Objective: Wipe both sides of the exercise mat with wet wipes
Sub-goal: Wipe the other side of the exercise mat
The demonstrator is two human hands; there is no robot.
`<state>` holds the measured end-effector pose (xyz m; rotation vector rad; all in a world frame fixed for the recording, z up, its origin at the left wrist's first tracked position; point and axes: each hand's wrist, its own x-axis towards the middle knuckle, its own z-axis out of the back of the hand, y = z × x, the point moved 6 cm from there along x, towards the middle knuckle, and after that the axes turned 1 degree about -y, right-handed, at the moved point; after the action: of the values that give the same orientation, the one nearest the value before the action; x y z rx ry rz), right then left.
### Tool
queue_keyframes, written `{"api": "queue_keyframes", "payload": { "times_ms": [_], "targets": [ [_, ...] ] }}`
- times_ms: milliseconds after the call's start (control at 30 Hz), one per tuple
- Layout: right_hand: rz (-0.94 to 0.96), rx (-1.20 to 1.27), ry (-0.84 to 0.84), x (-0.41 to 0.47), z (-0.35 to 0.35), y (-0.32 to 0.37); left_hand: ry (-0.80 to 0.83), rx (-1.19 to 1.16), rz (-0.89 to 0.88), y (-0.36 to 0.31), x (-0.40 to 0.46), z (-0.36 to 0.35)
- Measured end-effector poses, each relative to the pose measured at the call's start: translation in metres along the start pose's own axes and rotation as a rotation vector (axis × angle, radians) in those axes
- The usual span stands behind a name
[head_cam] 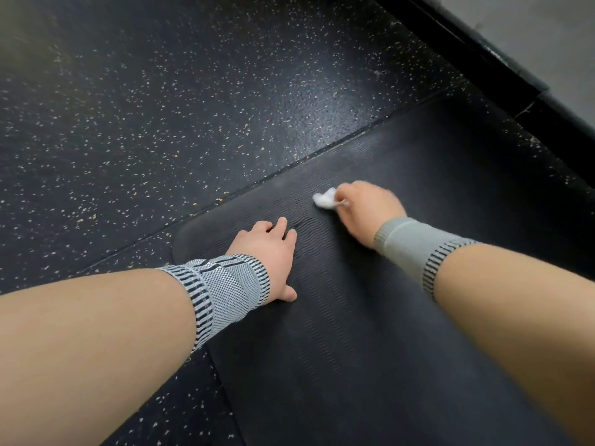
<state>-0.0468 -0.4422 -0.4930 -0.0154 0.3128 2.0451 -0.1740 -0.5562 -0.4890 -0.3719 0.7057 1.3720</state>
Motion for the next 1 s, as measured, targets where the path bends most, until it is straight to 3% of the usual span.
{"api": "queue_keyframes", "payload": {
  "times_ms": [100, 133, 300, 367, 500, 567, 700, 733, 833, 900, 1000],
  "targets": [
    [-0.447, 0.062, -0.116, 0.007, 0.015, -0.052, 0.008, -0.003, -0.004, 0.001, 0.0, -0.001],
    [-0.477, 0.058, -0.127, 0.006, 0.014, -0.048, 0.004, 0.0, -0.004, 0.001, 0.0, -0.001],
    [0.044, 0.069, 0.034, 0.0, -0.014, 0.037, -0.027, -0.011, 0.002, 0.0, -0.002, 0.001],
    [-0.03, 0.032, -0.014, 0.012, -0.004, 0.018, -0.014, -0.009, -0.004, 0.0, -0.003, 0.001],
    [-0.493, 0.109, -0.145, 0.028, 0.015, -0.042, 0.004, -0.017, -0.035, 0.001, -0.001, -0.001],
    [-0.434, 0.109, -0.156, 0.034, 0.012, -0.019, 0.004, -0.01, -0.053, 0.004, -0.001, 0.0],
    [0.037, 0.087, -0.018, 0.041, -0.004, 0.043, -0.185, -0.095, -0.102, 0.026, 0.007, 0.018],
    [0.025, 0.057, -0.031, 0.049, -0.001, 0.035, -0.264, -0.141, -0.119, 0.038, 0.011, 0.023],
    [-0.315, 0.094, -0.16, 0.068, 0.016, -0.02, -0.455, -0.192, -0.171, 0.063, 0.026, 0.034],
    [-0.386, 0.134, -0.185, 0.066, 0.016, -0.032, -0.334, -0.083, -0.207, 0.062, 0.036, 0.03],
    [-0.334, 0.205, -0.142, 0.059, 0.015, -0.026, -0.126, 0.081, -0.243, 0.054, 0.042, 0.026]
  ]
}}
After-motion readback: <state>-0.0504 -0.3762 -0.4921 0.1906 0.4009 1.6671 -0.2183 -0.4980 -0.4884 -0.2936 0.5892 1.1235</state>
